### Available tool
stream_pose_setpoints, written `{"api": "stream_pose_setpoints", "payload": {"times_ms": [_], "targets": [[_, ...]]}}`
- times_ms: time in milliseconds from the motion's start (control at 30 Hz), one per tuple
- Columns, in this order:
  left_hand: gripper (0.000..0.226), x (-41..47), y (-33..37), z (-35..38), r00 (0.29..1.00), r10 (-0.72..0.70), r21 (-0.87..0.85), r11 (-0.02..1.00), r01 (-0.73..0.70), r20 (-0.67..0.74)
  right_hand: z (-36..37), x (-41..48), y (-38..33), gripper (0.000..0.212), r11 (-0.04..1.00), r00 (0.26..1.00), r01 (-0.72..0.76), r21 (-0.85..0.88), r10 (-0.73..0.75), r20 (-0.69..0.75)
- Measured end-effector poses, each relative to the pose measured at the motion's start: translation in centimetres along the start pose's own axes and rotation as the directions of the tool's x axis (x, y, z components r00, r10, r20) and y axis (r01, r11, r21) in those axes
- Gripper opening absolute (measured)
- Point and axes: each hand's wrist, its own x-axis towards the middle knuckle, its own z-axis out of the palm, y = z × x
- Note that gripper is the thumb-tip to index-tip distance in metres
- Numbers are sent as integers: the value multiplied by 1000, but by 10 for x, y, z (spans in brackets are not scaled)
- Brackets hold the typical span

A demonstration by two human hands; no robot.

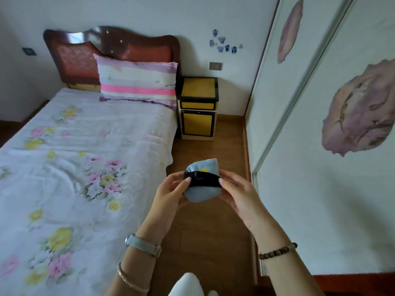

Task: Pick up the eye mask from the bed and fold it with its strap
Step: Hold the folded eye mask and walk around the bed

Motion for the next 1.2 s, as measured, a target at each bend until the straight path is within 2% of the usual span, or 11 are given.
{"api": "stream_pose_setpoints", "payload": {"times_ms": [233,500,700,1200], "targets": [[26,88,15,3,997,-7,1,1000,7,-74,2,99,-21,27,999,997,-36,-31,38,63],[29,226,44,9,997,-38,-18,999,37,-66,8,232,-58,28,995,997,-41,-91,47,60],[22,320,82,10,997,-41,-43,998,39,-62,24,322,-95,28,993,998,-38,-111,43,45],[22,485,128,26,992,-63,-33,998,60,-113,29,501,-142,33,990,990,-93,-109,104,97]]}}
